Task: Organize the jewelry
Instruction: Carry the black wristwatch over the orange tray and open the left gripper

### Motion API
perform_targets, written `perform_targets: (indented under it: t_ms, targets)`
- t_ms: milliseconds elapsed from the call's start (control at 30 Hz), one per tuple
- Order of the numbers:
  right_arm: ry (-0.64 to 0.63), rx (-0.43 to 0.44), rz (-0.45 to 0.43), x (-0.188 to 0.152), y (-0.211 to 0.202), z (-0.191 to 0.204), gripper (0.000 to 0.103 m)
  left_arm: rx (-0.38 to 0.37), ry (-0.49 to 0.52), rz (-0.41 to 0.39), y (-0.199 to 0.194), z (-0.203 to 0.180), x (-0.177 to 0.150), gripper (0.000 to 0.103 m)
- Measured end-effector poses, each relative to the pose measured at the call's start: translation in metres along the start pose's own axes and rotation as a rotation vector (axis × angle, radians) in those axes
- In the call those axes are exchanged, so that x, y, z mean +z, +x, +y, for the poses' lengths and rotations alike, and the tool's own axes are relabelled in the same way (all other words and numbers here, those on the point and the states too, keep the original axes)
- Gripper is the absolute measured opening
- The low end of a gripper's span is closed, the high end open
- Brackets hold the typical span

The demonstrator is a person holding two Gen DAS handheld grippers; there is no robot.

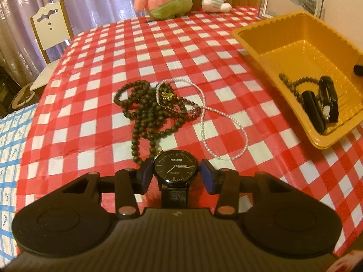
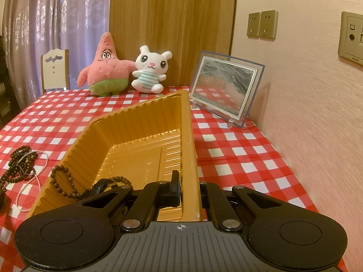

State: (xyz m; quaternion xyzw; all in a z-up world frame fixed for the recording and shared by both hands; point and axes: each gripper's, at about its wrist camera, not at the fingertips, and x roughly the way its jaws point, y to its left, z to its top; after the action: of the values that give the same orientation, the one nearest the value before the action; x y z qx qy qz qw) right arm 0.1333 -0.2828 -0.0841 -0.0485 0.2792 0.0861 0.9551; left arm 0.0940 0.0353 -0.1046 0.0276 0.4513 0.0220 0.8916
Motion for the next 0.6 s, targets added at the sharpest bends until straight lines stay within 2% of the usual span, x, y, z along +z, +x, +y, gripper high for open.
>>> perform_targets:
  t_ms: [333, 600]
  targets:
    - [-0.002, -0.001, 0.0, 0.001, 0.0, 0.0, 0.004, -0.001, -0.015, -0.072, -0.03, 0.003, 0.014, 0.042]
    - [-0.002, 0.0, -0.003, 0.001, 0.001, 0.002, 0.004, -0.062, 0.006, -0.142, -0.045, -0.014, 0.038, 0.042]
